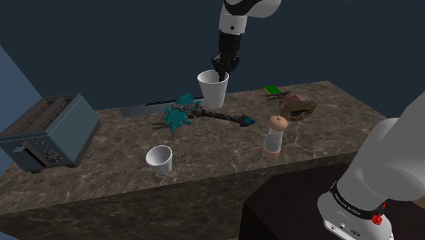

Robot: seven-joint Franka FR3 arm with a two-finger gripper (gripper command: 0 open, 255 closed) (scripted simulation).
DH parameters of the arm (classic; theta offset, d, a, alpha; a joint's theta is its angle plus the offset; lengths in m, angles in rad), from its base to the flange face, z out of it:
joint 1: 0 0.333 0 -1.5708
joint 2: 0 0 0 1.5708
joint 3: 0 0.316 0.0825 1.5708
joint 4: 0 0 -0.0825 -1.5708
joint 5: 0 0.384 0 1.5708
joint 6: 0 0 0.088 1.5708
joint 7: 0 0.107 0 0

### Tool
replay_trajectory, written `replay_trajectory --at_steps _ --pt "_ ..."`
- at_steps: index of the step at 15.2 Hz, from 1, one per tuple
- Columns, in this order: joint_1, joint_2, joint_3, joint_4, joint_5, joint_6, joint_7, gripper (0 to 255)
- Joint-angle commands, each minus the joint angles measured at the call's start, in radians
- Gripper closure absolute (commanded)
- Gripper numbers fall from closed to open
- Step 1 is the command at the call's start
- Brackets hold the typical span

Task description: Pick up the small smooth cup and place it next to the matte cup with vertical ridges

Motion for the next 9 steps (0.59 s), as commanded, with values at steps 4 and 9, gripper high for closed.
replay_trajectory --at_steps 4,9 --pt "0.052 -0.033 0.071 -0.040 0.004 0.030 0.120 255" --pt "0.103 -0.040 0.144 -0.050 0.007 0.056 0.239 255"
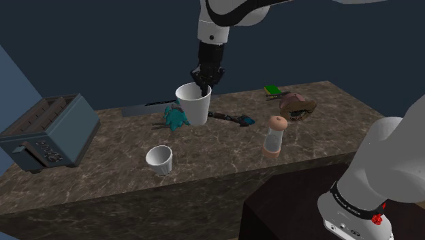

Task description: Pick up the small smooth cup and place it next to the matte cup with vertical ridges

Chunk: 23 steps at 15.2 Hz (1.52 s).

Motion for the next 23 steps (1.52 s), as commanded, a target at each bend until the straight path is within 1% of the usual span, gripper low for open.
replay_trajectory --at_steps 1,8,23 --pt "0.020 -0.004 0.029 -0.002 0.001 0.007 0.050 255" --pt "0.089 0.036 0.131 0.039 -0.011 0.037 0.222 255" --pt "0.095 0.066 0.139 -0.131 0.000 0.235 0.196 255"
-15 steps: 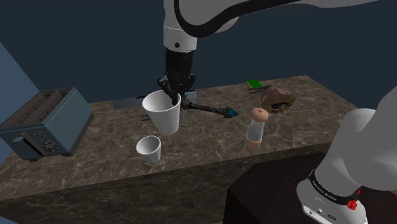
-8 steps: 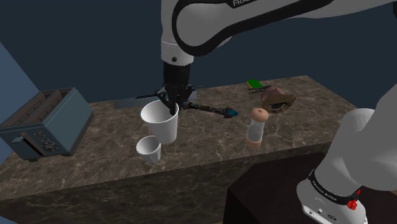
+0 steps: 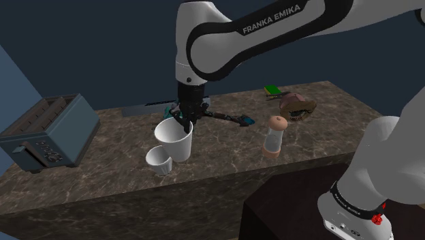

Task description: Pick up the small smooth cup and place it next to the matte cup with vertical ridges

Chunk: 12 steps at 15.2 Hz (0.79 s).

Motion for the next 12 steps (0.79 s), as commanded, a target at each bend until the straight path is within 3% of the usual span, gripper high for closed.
replay_trajectory --at_steps 1,12 --pt "0.002 0.007 0.002 -0.021 0.001 0.029 -0.002 255" --pt "0.006 0.063 0.009 -0.113 0.006 0.175 -0.019 255"
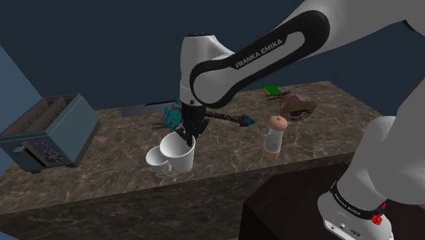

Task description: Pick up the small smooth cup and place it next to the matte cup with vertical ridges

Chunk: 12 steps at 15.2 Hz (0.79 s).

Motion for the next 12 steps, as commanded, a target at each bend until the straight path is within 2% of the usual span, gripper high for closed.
replay_trajectory --at_steps 1,8,12 --pt "0.001 0.012 0.001 -0.013 0.000 0.026 -0.002 255" --pt "0.004 0.062 0.005 -0.056 0.001 0.117 -0.012 255" --pt "0.004 0.062 0.005 -0.056 0.001 0.117 -0.012 255"
